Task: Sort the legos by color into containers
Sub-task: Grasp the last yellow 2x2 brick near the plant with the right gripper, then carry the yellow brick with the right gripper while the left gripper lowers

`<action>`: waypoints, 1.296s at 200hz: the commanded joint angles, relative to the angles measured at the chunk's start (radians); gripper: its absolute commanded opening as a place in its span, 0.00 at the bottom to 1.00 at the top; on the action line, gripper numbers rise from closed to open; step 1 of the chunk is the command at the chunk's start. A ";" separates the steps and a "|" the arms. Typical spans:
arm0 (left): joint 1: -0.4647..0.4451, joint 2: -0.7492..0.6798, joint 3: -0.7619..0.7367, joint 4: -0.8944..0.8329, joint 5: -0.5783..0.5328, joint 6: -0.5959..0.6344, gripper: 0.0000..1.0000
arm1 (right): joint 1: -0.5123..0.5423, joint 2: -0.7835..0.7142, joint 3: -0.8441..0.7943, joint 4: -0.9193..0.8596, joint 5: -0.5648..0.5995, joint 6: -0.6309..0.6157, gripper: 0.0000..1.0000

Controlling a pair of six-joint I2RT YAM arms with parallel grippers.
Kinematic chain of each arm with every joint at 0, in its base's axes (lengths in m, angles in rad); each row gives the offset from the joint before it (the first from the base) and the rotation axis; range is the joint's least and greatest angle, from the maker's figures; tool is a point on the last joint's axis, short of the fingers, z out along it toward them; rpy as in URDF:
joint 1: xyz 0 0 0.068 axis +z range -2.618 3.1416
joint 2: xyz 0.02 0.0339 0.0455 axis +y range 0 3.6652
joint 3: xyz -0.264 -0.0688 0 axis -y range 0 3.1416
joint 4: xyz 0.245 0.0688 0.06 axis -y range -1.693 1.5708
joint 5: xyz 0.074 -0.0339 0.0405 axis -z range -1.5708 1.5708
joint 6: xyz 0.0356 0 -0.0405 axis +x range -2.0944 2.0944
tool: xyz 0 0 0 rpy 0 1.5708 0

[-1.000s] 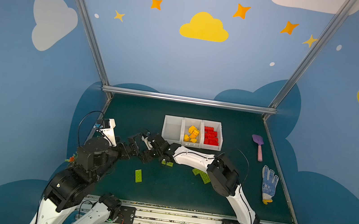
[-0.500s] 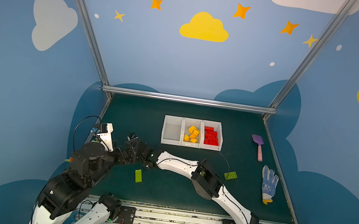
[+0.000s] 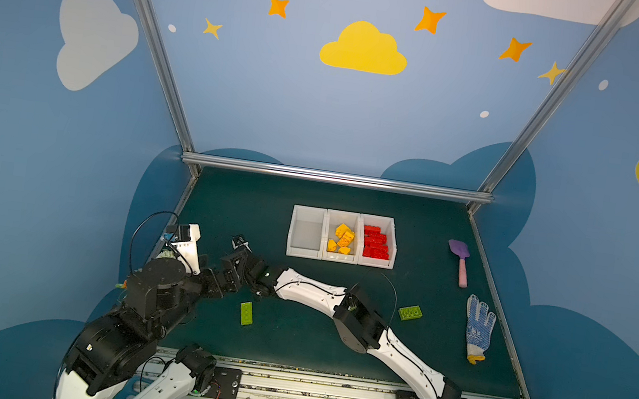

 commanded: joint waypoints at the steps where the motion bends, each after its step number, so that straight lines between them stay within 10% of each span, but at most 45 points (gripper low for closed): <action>1: 0.004 -0.014 -0.014 -0.006 -0.001 -0.014 1.00 | -0.003 -0.067 -0.072 0.005 0.015 -0.007 0.14; 99: 0.005 0.052 -0.114 0.144 0.073 -0.111 1.00 | -0.077 -0.625 -0.748 0.224 0.066 0.000 0.12; 169: 0.003 0.056 -0.388 0.277 0.058 -0.231 1.00 | -0.333 -1.032 -1.057 0.098 -0.095 0.027 0.13; 259: 0.003 0.262 -0.502 0.279 0.022 -0.297 1.00 | -0.587 -0.948 -0.959 -0.020 -0.250 -0.041 0.15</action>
